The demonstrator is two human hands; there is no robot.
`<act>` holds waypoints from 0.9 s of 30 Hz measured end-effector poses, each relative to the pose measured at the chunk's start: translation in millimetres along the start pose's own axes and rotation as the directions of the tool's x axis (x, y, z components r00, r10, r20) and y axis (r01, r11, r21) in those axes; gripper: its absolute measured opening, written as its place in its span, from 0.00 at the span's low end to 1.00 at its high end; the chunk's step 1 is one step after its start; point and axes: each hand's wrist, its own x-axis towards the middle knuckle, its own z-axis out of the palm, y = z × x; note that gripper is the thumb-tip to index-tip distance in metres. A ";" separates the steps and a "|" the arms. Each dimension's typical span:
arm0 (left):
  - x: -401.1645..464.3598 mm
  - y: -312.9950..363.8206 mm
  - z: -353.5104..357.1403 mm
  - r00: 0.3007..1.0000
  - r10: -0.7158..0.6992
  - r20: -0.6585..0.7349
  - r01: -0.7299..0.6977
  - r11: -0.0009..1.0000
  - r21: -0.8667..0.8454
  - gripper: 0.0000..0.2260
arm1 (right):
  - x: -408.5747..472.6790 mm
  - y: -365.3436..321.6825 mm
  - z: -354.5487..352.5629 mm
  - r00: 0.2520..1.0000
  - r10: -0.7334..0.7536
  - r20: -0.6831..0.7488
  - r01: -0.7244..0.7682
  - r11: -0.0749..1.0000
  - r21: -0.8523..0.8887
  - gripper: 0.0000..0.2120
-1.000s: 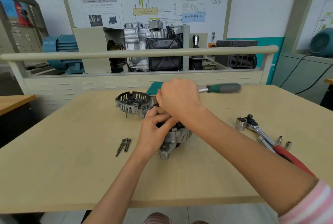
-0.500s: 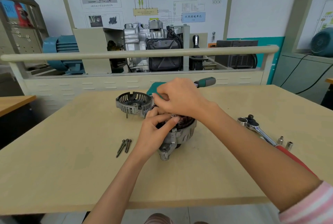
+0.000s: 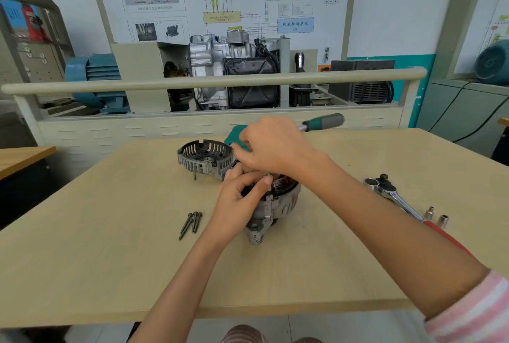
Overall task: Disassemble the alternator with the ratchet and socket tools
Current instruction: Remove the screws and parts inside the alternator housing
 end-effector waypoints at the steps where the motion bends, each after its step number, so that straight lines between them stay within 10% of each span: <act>1: 0.0 0.4 -0.4 1.000 0.004 0.011 -0.004 1.000 0.009 0.10 | -0.1 2.8 -0.8 0.999 -0.032 0.015 0.031 0.998 0.055 0.21; 7: 0.1 -0.8 1.3 0.999 0.013 -0.037 -0.016 0.997 -0.070 0.09 | -2.0 2.4 -3.5 0.999 -0.010 0.048 0.006 0.998 0.063 0.21; 13: -0.1 -2.9 6.3 0.997 0.009 -0.071 -0.012 0.999 -0.040 0.08 | -1.2 -13.4 3.8 0.925 0.380 0.004 -0.375 0.915 -0.151 0.18; 21: -0.1 -0.6 1.7 1.000 -0.012 -0.014 0.012 0.999 0.033 0.06 | -0.8 3.8 -1.1 0.998 -0.054 0.029 0.054 0.998 0.020 0.20; 27: 0.8 0.2 5.2 0.998 -0.003 -0.069 0.002 1.000 -0.007 0.04 | -4.8 4.1 -3.7 0.998 0.033 0.056 -0.035 0.999 0.035 0.19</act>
